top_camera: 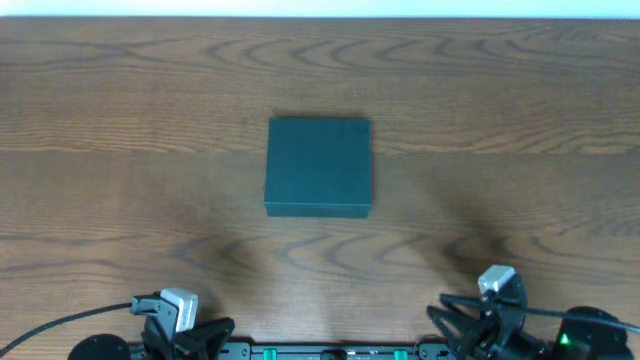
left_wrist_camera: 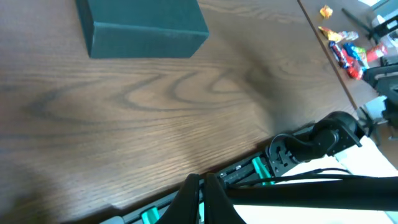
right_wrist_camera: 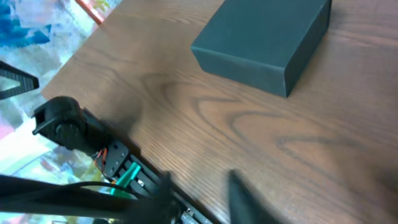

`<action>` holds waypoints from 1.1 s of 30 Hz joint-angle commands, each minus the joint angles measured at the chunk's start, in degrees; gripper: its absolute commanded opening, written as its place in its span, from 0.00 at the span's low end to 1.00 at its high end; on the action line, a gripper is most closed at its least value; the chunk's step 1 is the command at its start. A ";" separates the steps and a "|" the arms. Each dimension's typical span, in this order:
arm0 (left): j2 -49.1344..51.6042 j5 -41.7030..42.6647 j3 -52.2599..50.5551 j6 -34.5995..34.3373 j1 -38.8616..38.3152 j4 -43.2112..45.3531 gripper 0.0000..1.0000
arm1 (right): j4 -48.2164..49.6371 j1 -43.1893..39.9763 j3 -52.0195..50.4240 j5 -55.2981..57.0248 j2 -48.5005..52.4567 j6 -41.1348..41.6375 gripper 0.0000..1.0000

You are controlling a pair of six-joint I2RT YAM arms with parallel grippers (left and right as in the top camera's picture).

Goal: Pack container

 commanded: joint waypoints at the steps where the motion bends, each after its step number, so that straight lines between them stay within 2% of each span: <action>1: -0.68 0.55 -0.39 -4.31 -0.22 0.22 0.88 | 0.04 0.68 -1.86 -0.72 -0.48 0.68 0.99; 2: -0.68 0.52 -0.39 -5.40 -0.22 0.26 0.95 | 0.04 0.74 -2.32 -0.76 -0.48 0.98 0.99; 6: -0.68 0.50 -0.39 -8.48 -0.22 0.22 0.95 | 1.07 0.74 -3.72 -0.28 -0.46 2.14 0.99; 23: -0.68 -1.49 -0.39 -6.93 -0.22 0.22 0.95 | 0.87 0.74 -3.72 -0.31 -0.46 2.14 0.99; 27: -0.68 -11.30 -0.61 -1.51 0.85 7.06 0.95 | 0.87 0.74 -3.72 -0.28 -0.46 2.14 0.99; 28: -0.68 -13.07 -0.87 1.60 1.77 9.40 0.95 | 0.87 0.74 -3.72 -0.28 -0.46 2.14 0.99; 31: -0.70 -15.58 -3.56 16.94 5.31 16.94 0.95 | 0.87 0.74 -3.72 -0.28 -0.46 2.14 0.99; 33: -0.74 -17.35 -6.40 23.12 7.15 20.26 0.95 | 0.87 0.74 -3.72 -0.28 -0.46 2.14 0.99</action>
